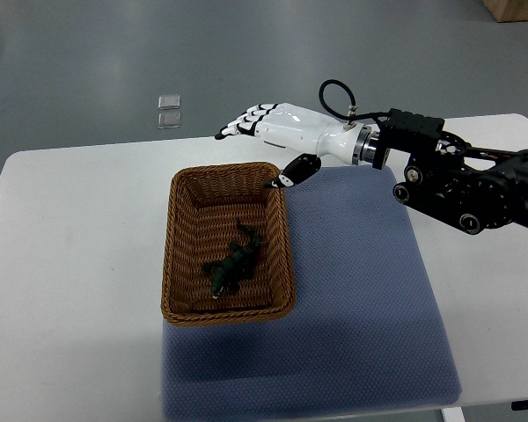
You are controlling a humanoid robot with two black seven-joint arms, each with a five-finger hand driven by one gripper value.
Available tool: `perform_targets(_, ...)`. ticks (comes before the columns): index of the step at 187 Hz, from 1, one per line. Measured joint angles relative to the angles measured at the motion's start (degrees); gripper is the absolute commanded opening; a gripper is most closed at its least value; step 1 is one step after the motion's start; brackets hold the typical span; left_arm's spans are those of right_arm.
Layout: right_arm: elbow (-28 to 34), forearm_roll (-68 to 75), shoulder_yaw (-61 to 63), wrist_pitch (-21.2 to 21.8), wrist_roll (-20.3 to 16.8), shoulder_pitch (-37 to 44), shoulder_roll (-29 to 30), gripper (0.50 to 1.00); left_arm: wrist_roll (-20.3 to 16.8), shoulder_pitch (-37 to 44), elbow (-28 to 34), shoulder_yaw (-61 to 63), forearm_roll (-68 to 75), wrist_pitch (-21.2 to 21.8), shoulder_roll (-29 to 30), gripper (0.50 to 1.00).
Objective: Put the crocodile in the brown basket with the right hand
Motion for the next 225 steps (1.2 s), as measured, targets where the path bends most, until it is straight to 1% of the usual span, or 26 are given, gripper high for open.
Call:
perform_targets(12, -1.77, 4.53, 4.48, 3.28, -1.28, -1.61, -0.12, 0.885, 0.0, 0.01, 0.0, 0.0, 0.0, 0.0, 0.0, 1.0)
perform_targets(25, -4.4, 9.75, 9.88, 6.71, -3.56, -3.22, -0.12, 0.885, 0.0, 0.01, 0.0, 0.0, 0.0, 0.0, 0.0, 1.0)
perform_targets(40, -7.15, 14.91, 14.41, 9.37, -6.06, -4.8, 0.12, 0.885, 0.0, 0.01, 0.0, 0.0, 0.0, 0.0, 0.0, 1.0)
perform_targets(61, -9.62, 21.67, 18.66, 11.82, -8.71, -7.05, 0.36, 0.885, 0.0, 0.0, 0.0, 0.0, 0.0, 0.0, 0.0, 1.0)
perform_targets(90, -12.07, 31.35, 24.01, 13.86, -12.02, -9.98, 0.52, 0.887, 0.0, 0.02, 0.0, 0.0, 0.0, 0.0, 0.0, 1.0)
perform_targets(120, -13.23, 40.89, 29.23, 16.07, -16.71, -12.92, 0.56, 0.887, 0.0, 0.0, 0.0, 0.0, 0.0, 0.0, 0.0, 1.0)
perform_targets(150, -13.26, 43.61, 35.87, 16.83, -19.59, -16.26, 1.13, 0.893, 0.0, 0.0, 0.0, 0.0, 0.0, 0.0, 0.0, 1.0)
perform_targets(172, -13.17, 43.19, 43.43, 19.07, -22.3, -19.04, 2.1, 0.893, 0.0, 0.0, 0.0, 0.0, 0.0, 0.0, 0.0, 1.0)
perform_targets(185, -13.01, 43.08, 47.05, 20.13, -23.16, -20.37, 2.34, 0.893, 0.0, 0.01, 0.0, 0.0, 0.0, 0.0, 0.0, 1.0)
perform_targets(206, -12.76, 43.06, 50.84, 20.72, -23.5, -22.23, 2.57, 0.895, 0.0, 0.02, 0.0, 0.0, 0.0, 0.0, 0.0, 1.0)
perform_targets(208, -12.75, 43.06, 51.04, 20.72, -23.5, -22.34, 2.62, 0.897, 0.0, 0.02, 0.0, 0.0, 0.0, 0.0, 0.0, 1.0)
perform_targets(212, -12.74, 43.06, 51.42, 20.72, -23.51, -22.58, 2.75, 0.923, 0.0, 0.02, 0.0, 0.0, 0.0, 0.0, 0.0, 1.0)
perform_targets(214, -12.73, 43.06, 51.62, 20.72, -23.52, -22.71, 2.83, 0.928, 0.0, 0.02, 0.0, 0.0, 0.0, 0.0, 0.0, 1.0)
perform_targets(225, -12.71, 43.06, 53.26, 20.69, -23.51, -23.7, 3.59, 0.928, 0.0, 0.02, 0.0, 0.0, 0.0, 0.0, 0.0, 1.0)
